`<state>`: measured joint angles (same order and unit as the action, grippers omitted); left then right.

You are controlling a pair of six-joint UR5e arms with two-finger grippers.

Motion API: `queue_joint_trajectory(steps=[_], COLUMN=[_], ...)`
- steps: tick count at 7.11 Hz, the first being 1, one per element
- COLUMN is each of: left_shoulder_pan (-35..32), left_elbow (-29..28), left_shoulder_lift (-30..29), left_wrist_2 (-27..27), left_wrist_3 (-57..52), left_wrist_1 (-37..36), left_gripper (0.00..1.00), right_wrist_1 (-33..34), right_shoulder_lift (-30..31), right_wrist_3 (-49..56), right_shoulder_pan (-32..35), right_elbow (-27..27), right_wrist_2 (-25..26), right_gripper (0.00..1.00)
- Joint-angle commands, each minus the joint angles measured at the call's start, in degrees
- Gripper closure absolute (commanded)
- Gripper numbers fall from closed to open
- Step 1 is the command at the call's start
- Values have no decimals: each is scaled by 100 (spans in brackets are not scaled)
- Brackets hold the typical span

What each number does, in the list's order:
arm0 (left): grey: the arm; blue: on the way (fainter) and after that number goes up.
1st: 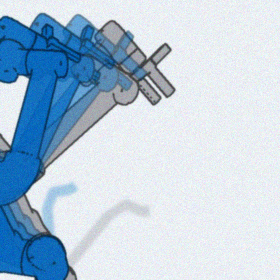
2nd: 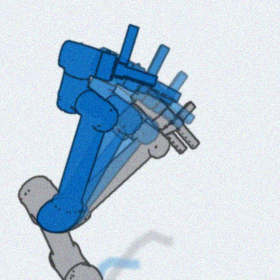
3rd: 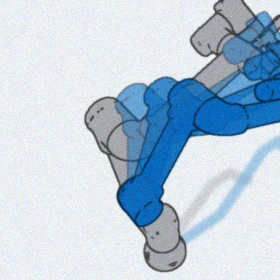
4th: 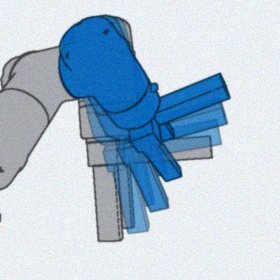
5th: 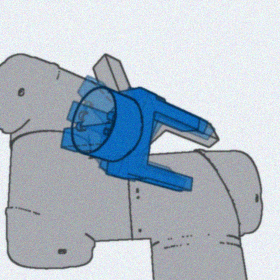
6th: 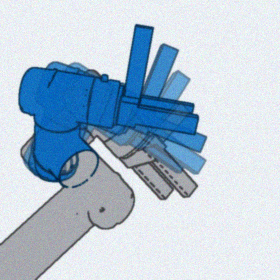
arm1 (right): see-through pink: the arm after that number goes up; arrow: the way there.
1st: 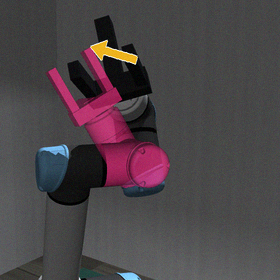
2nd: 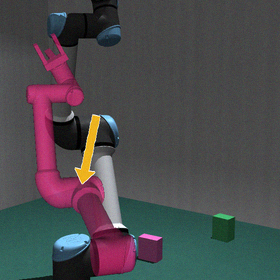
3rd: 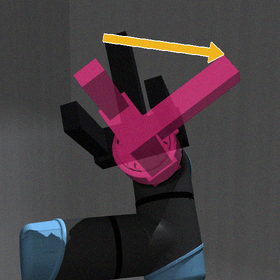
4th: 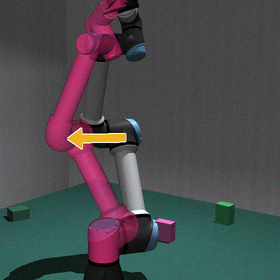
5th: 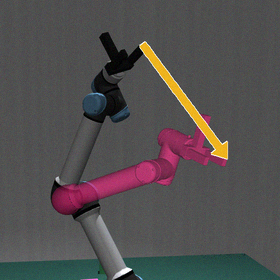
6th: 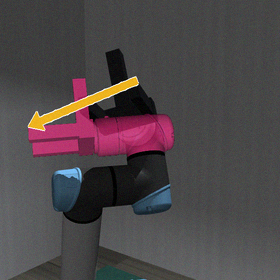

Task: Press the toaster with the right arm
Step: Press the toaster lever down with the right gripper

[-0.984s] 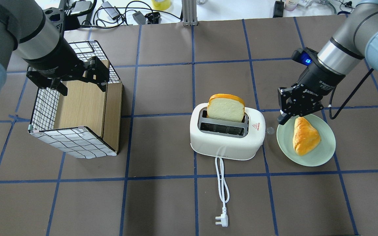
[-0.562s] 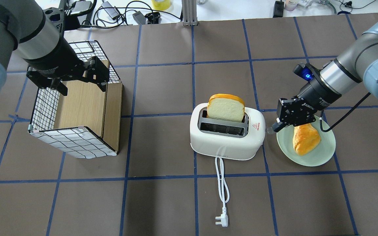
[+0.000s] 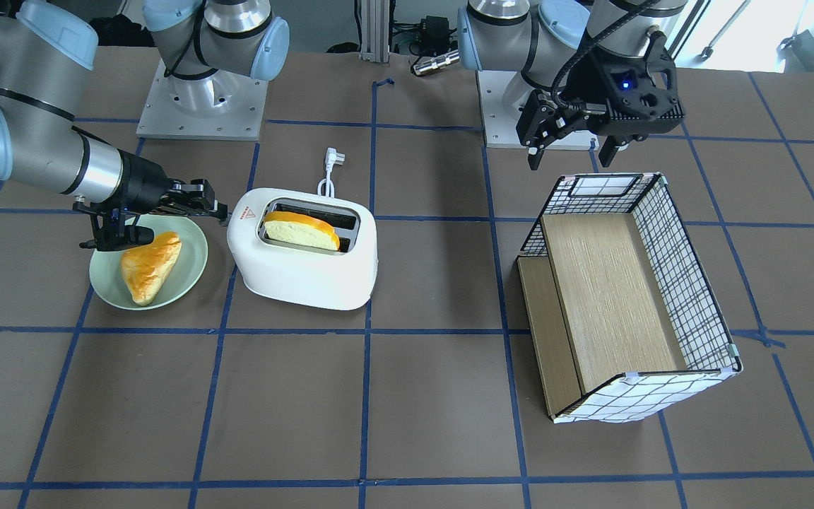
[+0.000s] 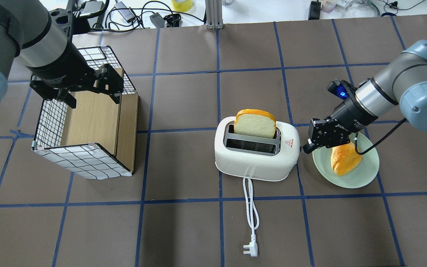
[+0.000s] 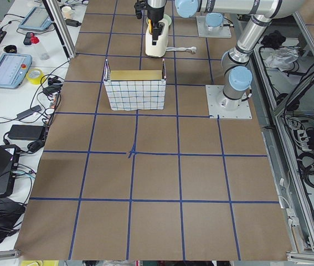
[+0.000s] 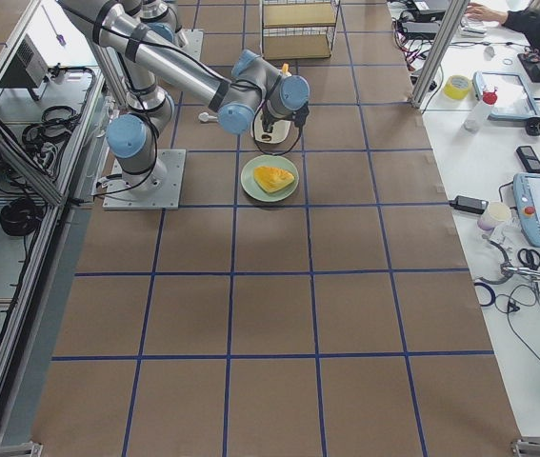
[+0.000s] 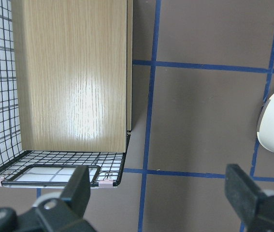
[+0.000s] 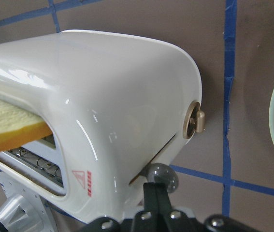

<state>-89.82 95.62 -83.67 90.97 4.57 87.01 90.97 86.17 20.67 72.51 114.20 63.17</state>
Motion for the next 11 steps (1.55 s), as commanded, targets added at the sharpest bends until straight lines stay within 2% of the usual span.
queue_joint_trajectory(steps=[1,5,8,9,10,11], left_shoulder_pan=[0,0,0,0,0,0], left_elbow=[0,0,0,0,0,0], left_shoulder_lift=[0,0,0,0,0,0], left_wrist_2=[0,0,0,0,0,0], left_wrist_3=[0,0,0,0,0,0], left_wrist_1=[0,0,0,0,0,0], left_gripper=[0,0,0,0,0,0], right_wrist_1=[87,736,756,756,790,739], right_shoulder_lift=[-135,-241,-241,-180,-110,65], right_wrist_3=[42,112,78,-210,-804,-1019], right_shoulder_pan=[0,-9,-9,-1,26,35], right_elbow=[6,409,384,305,35,-368], right_wrist_2=[-16,2,63,133,517,607], right_gripper=[100,100,100,100,100,97])
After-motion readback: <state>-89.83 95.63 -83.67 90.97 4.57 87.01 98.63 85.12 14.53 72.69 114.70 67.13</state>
